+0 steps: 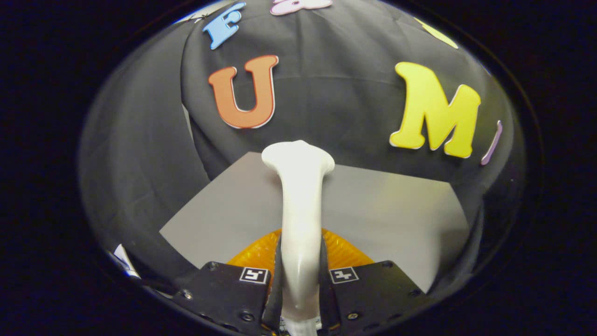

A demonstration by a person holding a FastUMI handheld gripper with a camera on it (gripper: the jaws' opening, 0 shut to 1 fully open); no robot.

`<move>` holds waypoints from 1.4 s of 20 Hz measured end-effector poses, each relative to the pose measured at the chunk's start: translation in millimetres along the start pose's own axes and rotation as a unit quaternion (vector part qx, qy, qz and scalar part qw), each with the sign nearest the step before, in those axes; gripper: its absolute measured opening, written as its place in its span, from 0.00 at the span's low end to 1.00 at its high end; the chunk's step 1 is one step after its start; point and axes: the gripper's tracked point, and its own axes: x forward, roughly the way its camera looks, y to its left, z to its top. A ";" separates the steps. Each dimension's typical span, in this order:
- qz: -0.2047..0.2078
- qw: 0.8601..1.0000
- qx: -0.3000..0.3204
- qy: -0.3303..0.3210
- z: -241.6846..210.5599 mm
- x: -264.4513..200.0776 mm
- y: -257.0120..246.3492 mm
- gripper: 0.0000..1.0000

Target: Iron the clothes twice with a garment steamer, once on the left side and once on the right side.

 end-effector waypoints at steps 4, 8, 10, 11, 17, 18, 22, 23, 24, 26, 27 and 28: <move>0.032 0.997 0.006 -0.067 17.6 -69.9 -6.4 0.34; 0.044 0.993 0.017 -0.110 15.3 -145.8 -24.9 0.34; 0.036 0.992 0.029 -0.117 2.8 -177.1 -37.1 0.34; 0.028 0.991 0.030 -0.127 -0.3 -193.1 -47.3 0.34; -0.010 0.984 0.054 -0.170 -25.6 -287.2 -105.7 0.34; -0.026 0.980 0.055 -0.188 -24.2 -307.7 -121.0 0.34; -0.130 0.944 0.053 -0.299 4.1 -401.2 -194.8 0.34; -0.160 0.931 0.048 -0.324 10.0 -419.1 -208.8 0.34; -0.187 0.921 0.044 -0.338 16.1 -430.6 -224.8 0.34; -0.254 0.904 0.040 -0.342 20.7 -437.9 -255.9 0.34; -0.287 0.894 0.037 -0.341 21.9 -438.9 -271.9 0.34; -0.306 0.889 0.033 -0.340 24.3 -437.8 -283.6 0.34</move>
